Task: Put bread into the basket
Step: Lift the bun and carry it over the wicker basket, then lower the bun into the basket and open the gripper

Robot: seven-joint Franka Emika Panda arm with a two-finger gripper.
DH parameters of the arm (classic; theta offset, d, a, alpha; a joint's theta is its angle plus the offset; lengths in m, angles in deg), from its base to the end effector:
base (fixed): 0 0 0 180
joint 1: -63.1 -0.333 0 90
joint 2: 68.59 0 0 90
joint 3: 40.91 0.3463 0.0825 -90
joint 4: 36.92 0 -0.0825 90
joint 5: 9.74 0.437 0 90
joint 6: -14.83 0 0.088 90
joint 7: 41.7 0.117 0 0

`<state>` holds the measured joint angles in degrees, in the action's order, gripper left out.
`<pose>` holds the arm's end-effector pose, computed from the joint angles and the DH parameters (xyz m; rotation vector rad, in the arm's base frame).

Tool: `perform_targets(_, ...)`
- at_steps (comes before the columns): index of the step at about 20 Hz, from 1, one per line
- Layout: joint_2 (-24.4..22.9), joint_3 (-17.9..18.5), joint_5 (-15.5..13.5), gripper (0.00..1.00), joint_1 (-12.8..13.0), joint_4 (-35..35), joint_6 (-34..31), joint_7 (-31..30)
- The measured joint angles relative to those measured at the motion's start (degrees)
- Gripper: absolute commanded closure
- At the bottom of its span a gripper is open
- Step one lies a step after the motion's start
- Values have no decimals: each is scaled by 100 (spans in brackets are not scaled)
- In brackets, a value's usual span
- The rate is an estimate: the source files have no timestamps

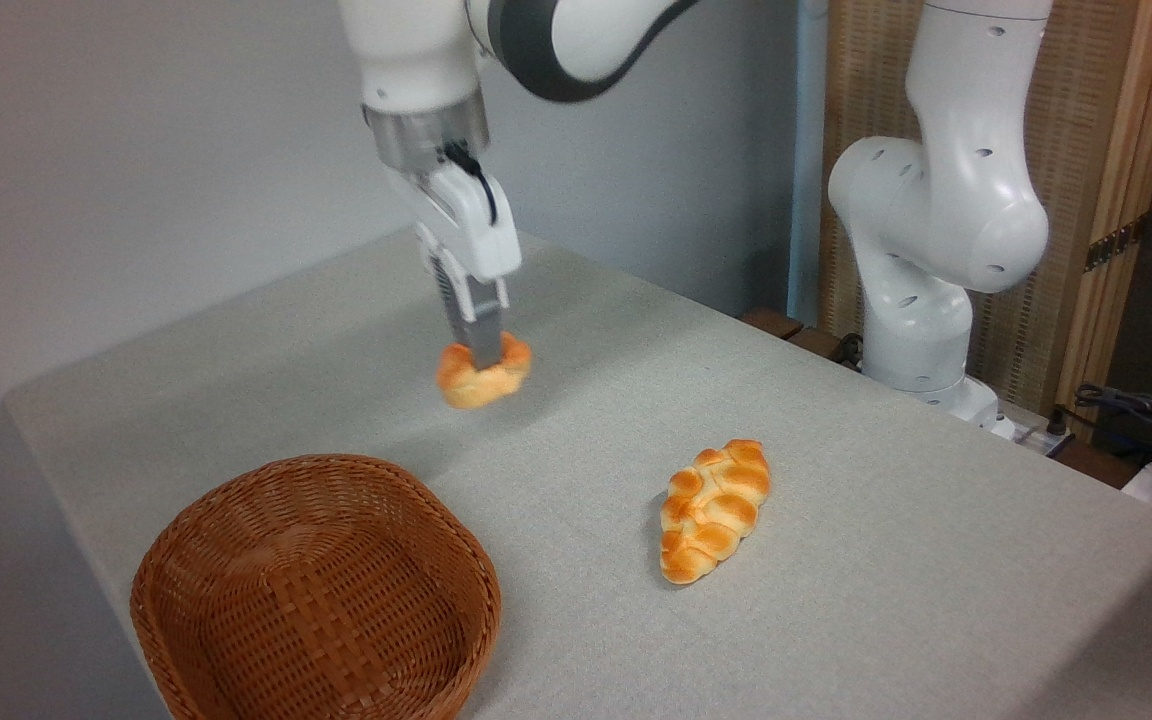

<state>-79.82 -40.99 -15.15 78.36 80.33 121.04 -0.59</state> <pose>0.5232 -0.1521 0.5311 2.7096 -1.4089 0.0358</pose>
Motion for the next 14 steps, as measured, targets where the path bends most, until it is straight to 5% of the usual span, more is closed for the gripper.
perform_targets(5,636,340,0,75,-126,-1087,52,375)
perform_targets(9,1343,407,0,73,-165,-1598,757,475)
perform_targets(13,1759,392,0,51,-160,-1689,1353,481)
perform_targets(14,1821,384,0,33,-158,-1694,1415,483)
